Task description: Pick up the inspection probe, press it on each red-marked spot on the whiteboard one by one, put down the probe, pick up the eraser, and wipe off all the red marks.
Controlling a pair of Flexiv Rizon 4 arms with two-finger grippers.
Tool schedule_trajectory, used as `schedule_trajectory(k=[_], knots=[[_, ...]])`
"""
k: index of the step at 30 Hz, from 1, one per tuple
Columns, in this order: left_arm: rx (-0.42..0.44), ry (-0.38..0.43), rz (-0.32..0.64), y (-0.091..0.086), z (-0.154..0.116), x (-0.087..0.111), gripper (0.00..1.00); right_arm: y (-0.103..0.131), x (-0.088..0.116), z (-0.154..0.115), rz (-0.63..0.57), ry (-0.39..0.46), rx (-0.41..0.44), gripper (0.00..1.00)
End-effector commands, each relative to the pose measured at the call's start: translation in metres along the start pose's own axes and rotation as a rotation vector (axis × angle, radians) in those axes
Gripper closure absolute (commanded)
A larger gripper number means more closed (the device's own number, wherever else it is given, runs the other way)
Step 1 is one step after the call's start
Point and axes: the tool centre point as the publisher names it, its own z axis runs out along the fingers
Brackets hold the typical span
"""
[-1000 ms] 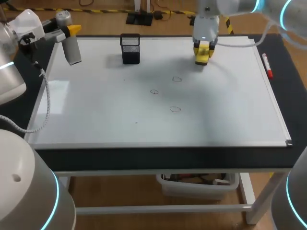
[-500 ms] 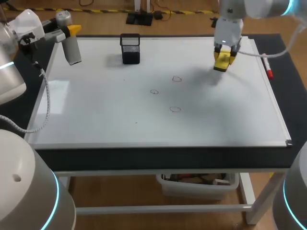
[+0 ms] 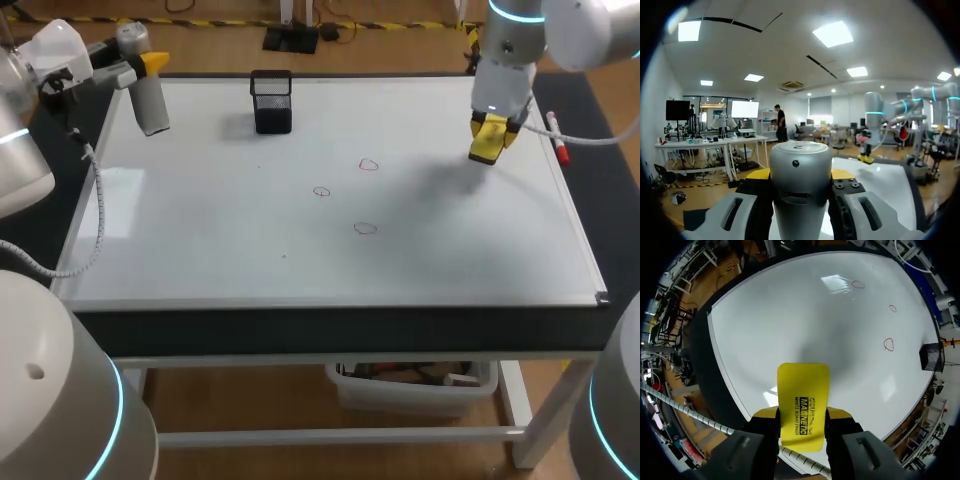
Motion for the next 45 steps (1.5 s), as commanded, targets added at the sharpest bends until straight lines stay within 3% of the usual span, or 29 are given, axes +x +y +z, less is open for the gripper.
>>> schedule_trajectory(k=[1,25,37,45], knots=[[0.004,0.0,0.002,0.0,0.0,0.0,1.0,0.003,0.004,-0.002,-0.002,-0.002,0.062,1.0],[0.004,0.0,0.002,0.0,0.0,0.0,1.0,0.003,0.004,-0.002,-0.002,-0.002,0.062,1.0],[0.003,0.22,-0.012,0.004,0.033,0.078,1.0,0.003,0.004,-0.002,-0.002,-0.002,0.062,1.0],[0.001,0.407,-0.052,0.014,0.056,0.135,1.0,0.003,0.004,-0.002,-0.002,-0.002,0.062,1.0]])
